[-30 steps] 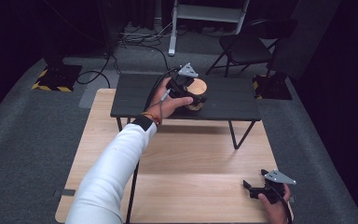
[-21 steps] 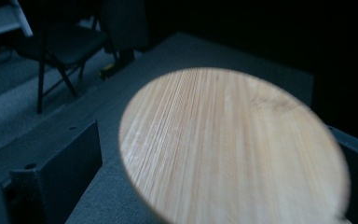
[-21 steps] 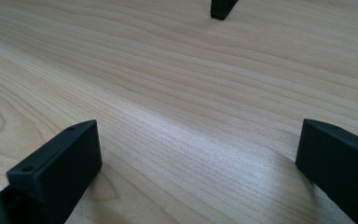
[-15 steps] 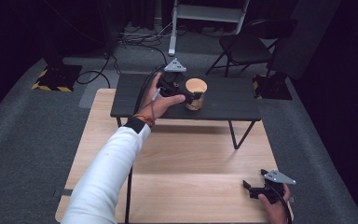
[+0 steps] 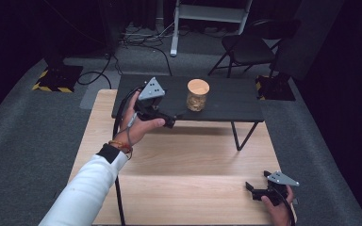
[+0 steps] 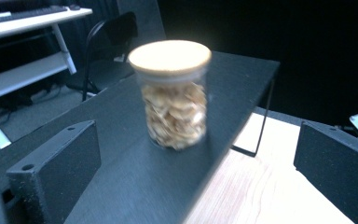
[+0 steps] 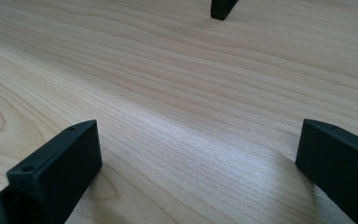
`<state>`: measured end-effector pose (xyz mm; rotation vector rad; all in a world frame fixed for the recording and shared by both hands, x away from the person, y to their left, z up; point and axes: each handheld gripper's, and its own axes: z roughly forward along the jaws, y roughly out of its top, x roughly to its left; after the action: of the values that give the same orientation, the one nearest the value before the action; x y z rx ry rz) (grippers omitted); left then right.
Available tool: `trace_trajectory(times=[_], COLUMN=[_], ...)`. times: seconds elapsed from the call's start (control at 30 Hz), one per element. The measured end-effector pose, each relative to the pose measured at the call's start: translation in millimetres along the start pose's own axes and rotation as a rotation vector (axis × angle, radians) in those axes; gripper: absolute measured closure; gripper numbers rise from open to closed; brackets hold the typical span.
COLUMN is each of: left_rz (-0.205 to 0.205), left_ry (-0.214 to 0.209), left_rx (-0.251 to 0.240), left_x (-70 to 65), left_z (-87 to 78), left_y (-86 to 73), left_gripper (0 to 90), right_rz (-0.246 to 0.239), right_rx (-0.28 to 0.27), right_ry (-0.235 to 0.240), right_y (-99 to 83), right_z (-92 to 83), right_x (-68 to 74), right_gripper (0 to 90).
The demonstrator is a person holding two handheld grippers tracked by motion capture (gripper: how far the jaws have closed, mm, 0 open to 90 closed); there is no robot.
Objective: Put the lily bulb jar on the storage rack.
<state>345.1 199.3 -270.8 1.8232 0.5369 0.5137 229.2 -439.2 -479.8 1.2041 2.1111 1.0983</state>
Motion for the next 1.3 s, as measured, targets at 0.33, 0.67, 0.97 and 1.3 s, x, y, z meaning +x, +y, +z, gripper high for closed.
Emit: trace_trajectory(times=[0.33, 0.67, 0.97, 1.3], left_rz=[0.014, -0.030, -0.038, -0.080], left_ry=[0.042, 0.067, 0.070, 0.037], left_rx=[0.014, 0.078, 0.116, 0.235], left_x=[-34.5, -60.8, -82.3, -88.4], left_z=[-29.6, -38.5, -37.6, -26.6], left_y=[-59.2, -130.5, -181.5, -212.5], left_gripper=[0.4, 0.4, 0.6, 1.7], right_rz=[0.000, -0.001, -0.002, -0.008], right_rx=[0.000, 0.000, 0.000, -0.001], right_ry=[0.000, 0.001, 0.003, 0.009], right_y=[0.0, 0.0, 0.0, -0.2], right_z=[0.0, 0.1, 0.0, -0.1], right_x=[0.0, -0.2, -0.4, -1.1], right_gripper=[0.0, 0.0, 0.0, 0.0])
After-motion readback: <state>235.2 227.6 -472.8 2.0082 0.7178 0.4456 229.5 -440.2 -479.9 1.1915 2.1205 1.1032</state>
